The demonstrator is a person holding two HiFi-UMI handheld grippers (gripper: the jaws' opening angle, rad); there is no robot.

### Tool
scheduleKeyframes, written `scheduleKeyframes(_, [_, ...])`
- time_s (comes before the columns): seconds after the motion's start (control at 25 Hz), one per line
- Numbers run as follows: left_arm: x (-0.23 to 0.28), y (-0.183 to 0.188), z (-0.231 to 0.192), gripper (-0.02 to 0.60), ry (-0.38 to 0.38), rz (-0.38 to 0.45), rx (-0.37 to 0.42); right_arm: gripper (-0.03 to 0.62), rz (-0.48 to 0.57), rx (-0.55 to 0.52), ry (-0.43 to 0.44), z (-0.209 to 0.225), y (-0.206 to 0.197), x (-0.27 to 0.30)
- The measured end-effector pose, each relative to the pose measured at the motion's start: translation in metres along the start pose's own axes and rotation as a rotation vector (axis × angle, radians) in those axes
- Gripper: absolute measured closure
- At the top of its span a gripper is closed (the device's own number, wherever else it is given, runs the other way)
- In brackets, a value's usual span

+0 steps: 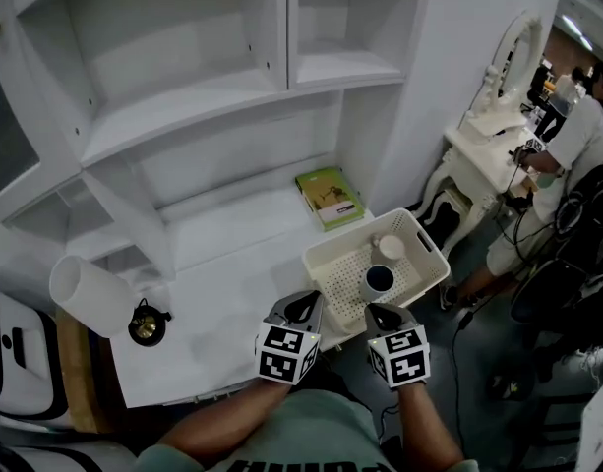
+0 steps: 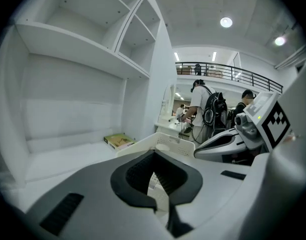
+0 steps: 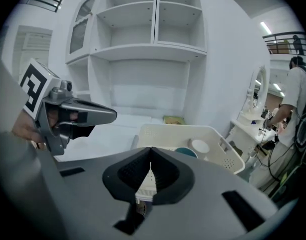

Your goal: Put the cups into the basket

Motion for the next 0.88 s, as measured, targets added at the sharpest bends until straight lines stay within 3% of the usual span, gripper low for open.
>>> scheduleKeyframes(0.6, [-0.066,-0.024,0.026,0.574,0.008,0.063,-0.016,0.577,0.122,0.052,-0.049,-0.039,-0.016,-0.05])
scheduleKeyframes(0.88, [-0.067,-0.027,0.065,0.574,0.01,0.079,-0.017,0.577,0.165,0.018,-0.03,-0.026,-0.027,-0.076])
Point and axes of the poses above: the fingertips, and each gripper's own axes: x forward along the fingers, z to its right, y out of its top, the point moved 5 cm from there along -x, backward along the fingers, and after that the axes turned 2 degrees about -z, right-handed, at the moved point
